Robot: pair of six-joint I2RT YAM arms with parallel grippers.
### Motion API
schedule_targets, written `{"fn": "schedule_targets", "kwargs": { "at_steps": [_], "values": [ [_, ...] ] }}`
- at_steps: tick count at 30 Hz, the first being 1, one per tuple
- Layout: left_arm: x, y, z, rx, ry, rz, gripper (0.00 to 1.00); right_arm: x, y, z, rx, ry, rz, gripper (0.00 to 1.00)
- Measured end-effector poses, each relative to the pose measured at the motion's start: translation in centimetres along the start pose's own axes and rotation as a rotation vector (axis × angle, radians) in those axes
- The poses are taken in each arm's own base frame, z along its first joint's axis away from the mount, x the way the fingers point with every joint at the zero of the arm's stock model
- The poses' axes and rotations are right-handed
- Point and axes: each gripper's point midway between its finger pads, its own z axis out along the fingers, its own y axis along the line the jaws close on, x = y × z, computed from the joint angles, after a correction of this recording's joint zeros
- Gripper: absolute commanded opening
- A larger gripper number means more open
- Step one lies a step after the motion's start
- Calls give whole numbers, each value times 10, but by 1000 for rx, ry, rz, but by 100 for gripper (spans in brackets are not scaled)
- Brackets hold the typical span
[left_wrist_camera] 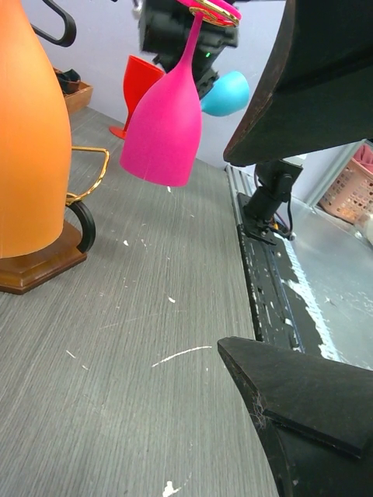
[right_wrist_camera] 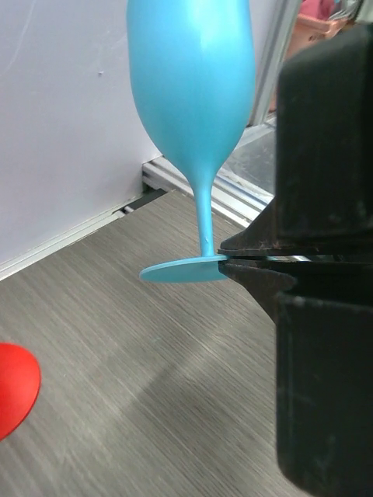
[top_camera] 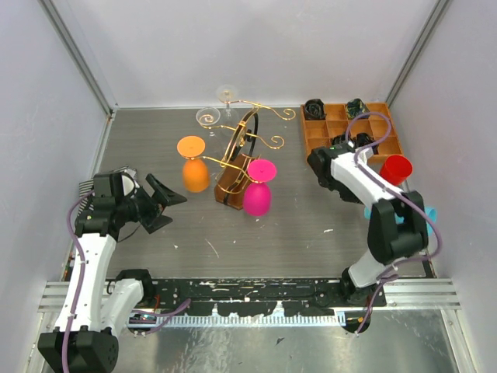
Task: Take the wine glass off the wine glass rack
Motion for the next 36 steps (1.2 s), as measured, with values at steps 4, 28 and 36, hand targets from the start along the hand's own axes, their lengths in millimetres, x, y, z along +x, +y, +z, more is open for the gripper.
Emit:
{"fn": "schedule_targets", "kwargs": {
  "at_steps": [4, 28, 36],
  "values": [
    [0, 0, 0, 2, 2, 0, 99, 15, 16, 18, 99, 41, -50, 1],
    [-1, 5, 7, -24, 28, -6, 99, 6, 62, 70, 280, -40, -355, 1],
    [-1, 6, 7, -26, 29, -5, 98, 12, 83, 78, 219, -6, -397, 1]
  ]
}}
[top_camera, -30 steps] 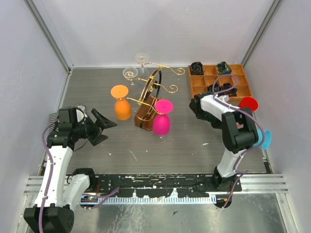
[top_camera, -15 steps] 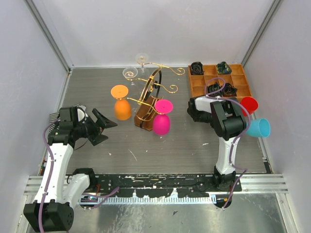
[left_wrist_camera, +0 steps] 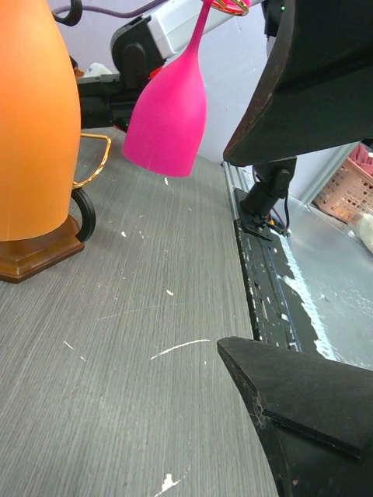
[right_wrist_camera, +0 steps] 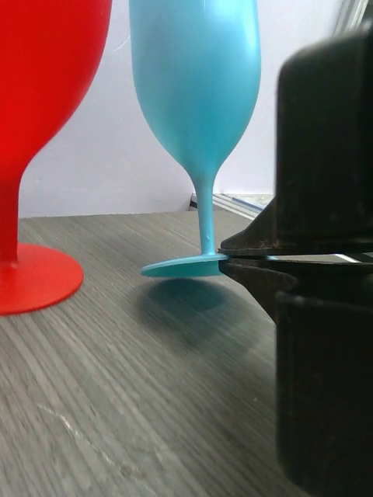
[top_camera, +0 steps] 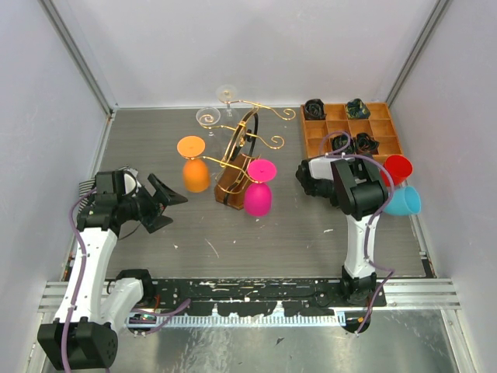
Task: Take the wine glass off the wine glass rack
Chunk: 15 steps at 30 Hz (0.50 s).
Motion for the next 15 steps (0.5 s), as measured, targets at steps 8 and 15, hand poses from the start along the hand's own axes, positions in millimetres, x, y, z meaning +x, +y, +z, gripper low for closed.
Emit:
{"fn": "schedule_targets", "kwargs": {
  "at_steps": [8, 15],
  "values": [
    [0, 0, 1, -2, 2, -1, 98, 2, 7, 5, 29, 18, -82, 21],
    [0, 2, 2, -7, 7, 2, 98, 3, 20, 3, -36, 48, -42, 27]
  ]
}}
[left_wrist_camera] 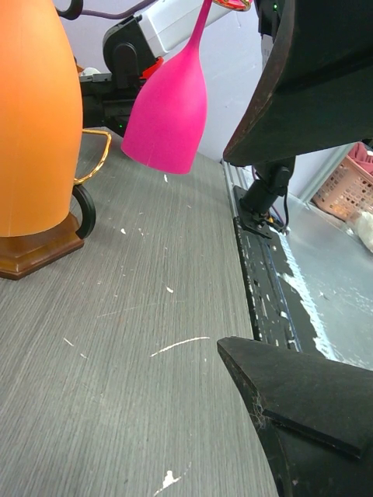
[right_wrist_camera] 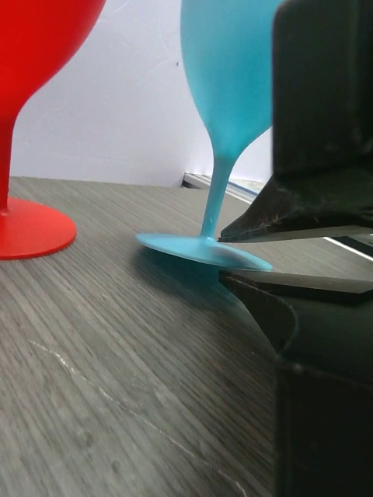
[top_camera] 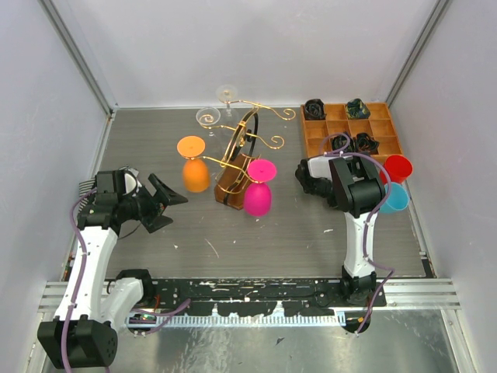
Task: Take the wine glass off the wine glass rack
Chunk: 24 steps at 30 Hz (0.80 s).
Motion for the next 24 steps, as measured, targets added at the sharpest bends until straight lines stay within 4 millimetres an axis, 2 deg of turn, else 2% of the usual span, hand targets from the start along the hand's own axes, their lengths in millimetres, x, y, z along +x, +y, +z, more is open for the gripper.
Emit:
{"fn": "schedule_targets", "kwargs": {
  "at_steps": [7, 15, 19, 24],
  "values": [
    [0, 1, 0, 0, 0, 10, 98, 2, 10, -2, -50, 23, 20, 31],
    [1, 3, 1, -5, 5, 10, 98, 2, 11, -5, -80, 28, -8, 39],
    [2, 4, 2, -7, 7, 9, 98, 1, 13, -11, -127, 29, 4, 45],
    [2, 5, 2, -8, 8, 8, 98, -4, 18, -30, -209, -2, 21, 54]
  ]
}}
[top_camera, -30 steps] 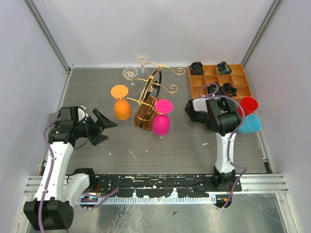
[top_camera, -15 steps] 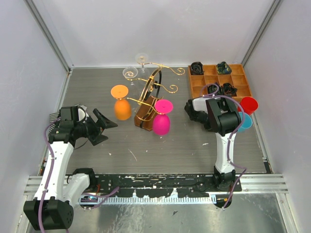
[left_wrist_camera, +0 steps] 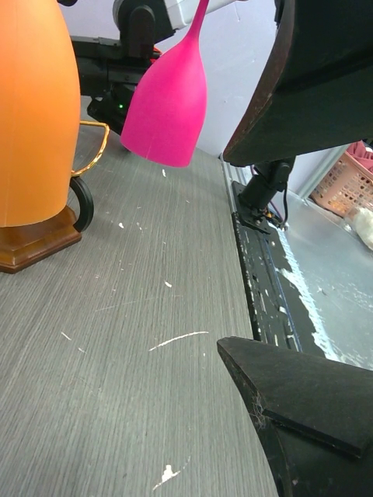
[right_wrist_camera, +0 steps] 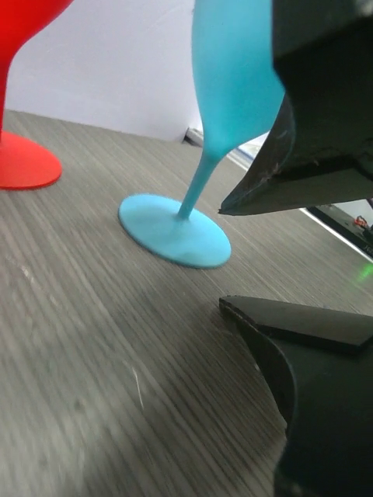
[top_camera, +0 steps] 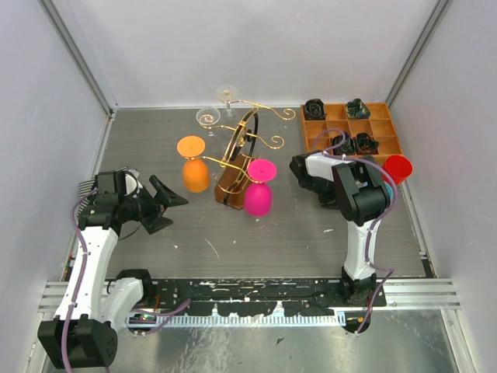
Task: Take the wine glass off the wine glass rack
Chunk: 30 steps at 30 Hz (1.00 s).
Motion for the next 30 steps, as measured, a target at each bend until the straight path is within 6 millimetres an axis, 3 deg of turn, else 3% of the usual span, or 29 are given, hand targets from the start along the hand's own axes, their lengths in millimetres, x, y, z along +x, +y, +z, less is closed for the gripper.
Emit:
{"fn": "schedule_targets", "kwargs": {
  "at_steps": [10, 13, 16, 20, 28, 30],
  "values": [
    [0, 0, 0, 1, -1, 4, 98, -19, 27, -39, -217, -64, 50, 73],
    [0, 0, 0, 1, -2, 5, 98, -30, 33, -54, -303, -90, 87, 82],
    [1, 1, -1, -3, 2, 8, 98, -48, 31, -72, -392, -127, 124, 84],
    [3, 3, -1, -10, 7, 7, 98, -68, 21, -89, -532, -148, 202, 85],
    [3, 2, -3, -6, -2, 10, 98, -84, -30, -63, -692, -64, 430, 85],
    [3, 2, -4, -7, -5, 9, 98, -88, -37, -74, -745, -95, 446, 86]
  ]
}}
